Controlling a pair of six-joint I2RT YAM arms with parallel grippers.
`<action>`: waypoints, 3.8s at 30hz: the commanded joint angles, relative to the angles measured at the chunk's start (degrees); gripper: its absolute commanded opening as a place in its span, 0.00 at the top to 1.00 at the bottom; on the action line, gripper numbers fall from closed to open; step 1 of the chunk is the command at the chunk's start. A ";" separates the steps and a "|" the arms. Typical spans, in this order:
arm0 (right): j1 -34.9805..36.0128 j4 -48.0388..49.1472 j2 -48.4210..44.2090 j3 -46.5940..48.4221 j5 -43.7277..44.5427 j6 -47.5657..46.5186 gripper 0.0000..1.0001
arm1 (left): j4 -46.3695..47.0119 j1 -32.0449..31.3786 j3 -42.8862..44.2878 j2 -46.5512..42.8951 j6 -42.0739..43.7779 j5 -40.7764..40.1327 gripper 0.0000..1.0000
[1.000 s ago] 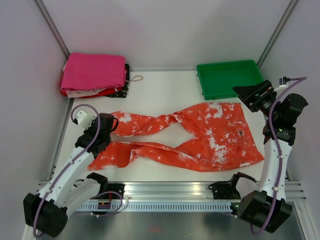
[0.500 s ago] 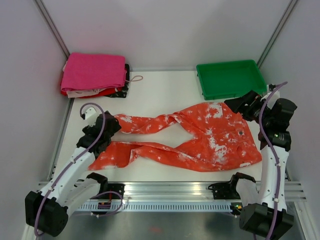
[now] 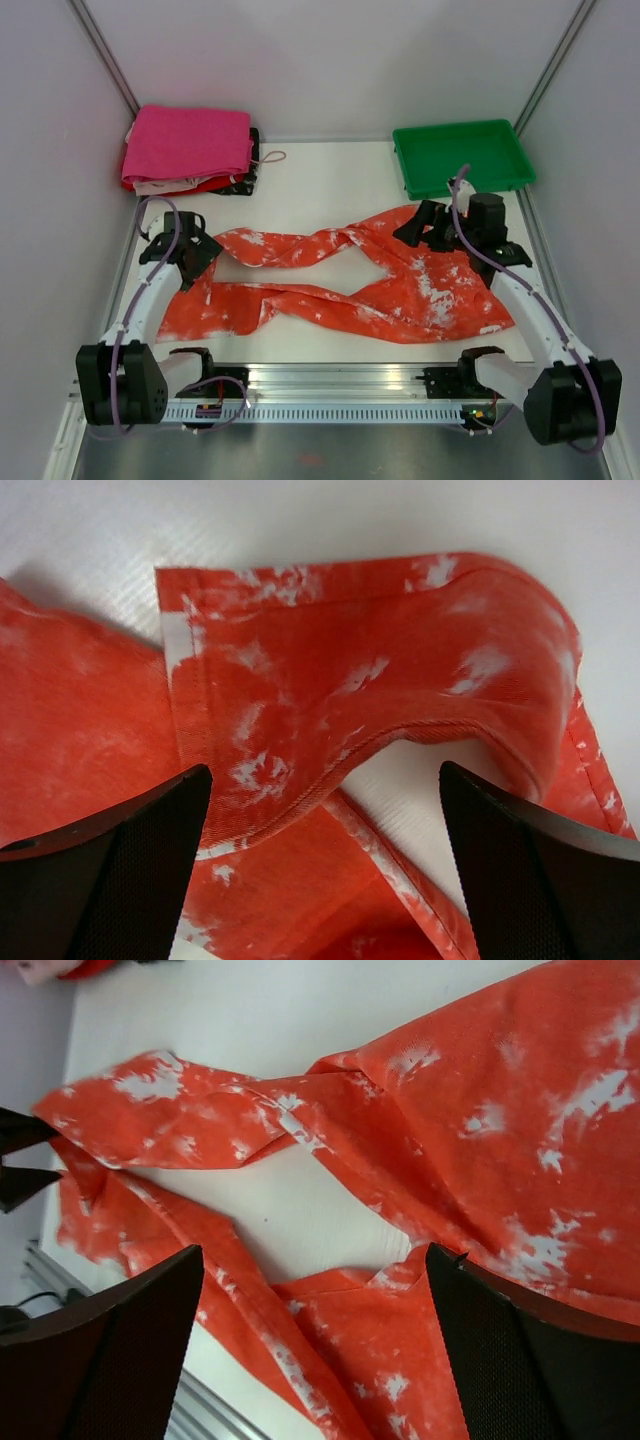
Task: Fold and stack the trousers
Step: Flatten the trousers out
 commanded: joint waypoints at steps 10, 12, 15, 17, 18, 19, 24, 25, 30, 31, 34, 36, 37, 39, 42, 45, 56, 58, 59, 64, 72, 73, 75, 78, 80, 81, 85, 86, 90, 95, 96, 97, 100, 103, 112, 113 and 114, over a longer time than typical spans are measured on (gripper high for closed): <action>16.82 12.04 18.87 8.33 18.23 -7.28 0.02 | 19.50 1.49 -7.10 4.48 -2.53 11.28 0.48; 16.82 11.96 18.52 7.81 19.45 -7.63 0.02 | 18.63 1.49 -4.82 5.62 5.73 7.86 0.92; 16.82 11.87 17.55 5.79 20.85 -8.07 0.02 | 18.36 1.40 -0.69 5.89 20.77 5.29 0.98; 16.90 12.49 17.29 4.29 21.04 -7.55 0.02 | 19.22 1.49 0.81 5.01 22.52 4.32 0.98; 16.82 13.10 17.03 3.76 20.95 -6.50 0.02 | 19.67 1.40 1.42 4.40 22.72 1.45 0.98; 16.82 13.54 16.85 2.89 20.86 -5.97 0.02 | 21.07 1.40 2.13 4.39 23.94 0.81 0.98; 16.82 13.54 15.97 2.35 21.04 -5.00 0.02 | 25.81 1.40 4.95 5.80 39.74 -13.49 0.98; 16.82 13.63 15.88 2.44 21.04 -4.74 0.02 | 27.65 1.40 4.34 5.19 42.64 -17.00 0.98; 16.82 15.12 17.28 3.05 19.63 -3.15 0.02 | 26.04 1.49 5.19 4.83 45.08 -18.80 0.45; 16.82 15.21 17.98 3.40 19.54 -2.89 0.02 | 22.52 1.49 8.60 5.00 38.69 -17.75 0.02; 16.73 15.04 21.93 5.76 19.37 -2.10 0.02 | 16.69 1.49 11.35 3.17 38.72 -3.79 0.00; 16.82 15.56 25.10 8.49 18.50 -0.78 0.02 | 15.46 1.40 11.98 0.02 36.62 0.78 0.00; 16.99 16.17 25.89 9.03 18.32 -0.43 0.02 | 15.20 1.49 12.06 -1.05 35.13 1.59 0.00; 17.69 18.36 28.53 10.95 18.31 -0.08 0.02 | 14.06 1.49 11.89 -4.46 30.65 1.69 0.00; 19.36 18.82 32.83 13.76 18.66 -0.34 0.02 | 13.35 1.57 9.52 -7.38 25.02 3.96 0.00; 21.47 18.64 36.62 15.36 20.16 -1.56 0.02 | 12.03 1.58 7.32 -6.69 21.32 4.15 0.00; 26.31 26.37 36.80 3.78 17.71 -2.01 0.24 | 8.08 1.66 -0.76 -7.56 -1.08 0.73 0.00; 26.48 26.99 35.32 1.75 17.96 -2.44 0.31 | 8.34 1.75 -1.47 -8.00 -2.50 0.72 0.00; 26.83 26.99 34.87 0.17 18.66 -2.80 0.41 | 8.34 1.75 -1.64 -8.00 -2.85 0.81 0.00; 26.93 24.89 31.80 -2.74 19.29 -5.69 0.97 | 8.16 2.89 -2.08 -7.65 -5.75 2.47 0.00; 28.68 23.49 20.29 -10.91 17.08 -8.42 1.00 | 8.77 8.25 -2.17 -3.53 -7.60 5.37 0.00; 28.68 21.56 19.67 -11.96 18.04 -8.60 1.00 | 9.39 9.91 -2.17 -3.08 -7.78 6.42 0.00; 28.68 20.14 18.26 -12.93 18.23 -9.13 1.00 | 10.53 11.67 -2.44 -1.59 -7.78 8.18 0.00; 28.68 19.25 15.89 -15.31 18.31 -7.99 1.00 | 13.51 15.10 -3.75 -0.27 -8.30 12.66 0.00; 28.68 19.26 14.66 -16.80 17.87 -6.85 1.00 | 17.46 16.16 -5.24 0.87 -8.39 15.21 0.00; 28.68 18.91 13.78 -16.98 17.79 -6.49 1.00 | 18.78 16.25 -5.60 1.22 -8.48 15.48 0.00; 28.68 17.24 11.67 -17.16 17.08 -4.30 1.00 | 23.97 16.43 -6.65 2.63 -10.59 15.48 0.00; 28.68 17.32 11.23 -17.51 16.91 -3.60 1.00 | 24.76 16.43 -6.66 3.50 -12.33 15.48 0.00; 28.68 17.32 9.73 -18.12 17.26 -3.33 1.00 | 29.67 16.43 -8.23 5.71 -16.21 17.07 0.00; 28.68 17.59 10.17 -18.30 17.17 -2.98 1.00 | 36.36 16.34 -11.05 9.57 -19.11 17.24 0.01; 28.68 17.67 10.52 -18.21 17.26 -2.80 1.00 | 37.24 16.43 -11.14 11.23 -19.20 17.50 0.02; 28.68 17.94 10.61 -18.04 17.26 -2.63 1.00 | 38.65 16.34 -11.31 12.12 -19.38 17.51 0.02; 28.68 18.55 11.83 -17.16 16.56 -2.10 1.00 | 43.73 16.34 -12.19 14.67 -19.82 16.98 0.07; 28.68 18.20 13.42 -15.76 15.77 -1.57 1.00 | 48.22 16.43 -13.07 15.46 -18.86 16.01 0.23; 28.68 19.87 15.79 -14.17 15.33 2.47 0.88 | 54.64 17.92 -9.81 10.12 6.09 4.77 0.98; 28.68 20.22 16.40 -13.82 15.06 3.34 0.84 | 57.00 18.01 -10.69 8.02 8.98 3.89 0.98; 28.77 20.57 16.67 -13.38 14.54 3.61 0.76 | 57.55 18.01 -10.79 7.39 9.97 3.01 0.98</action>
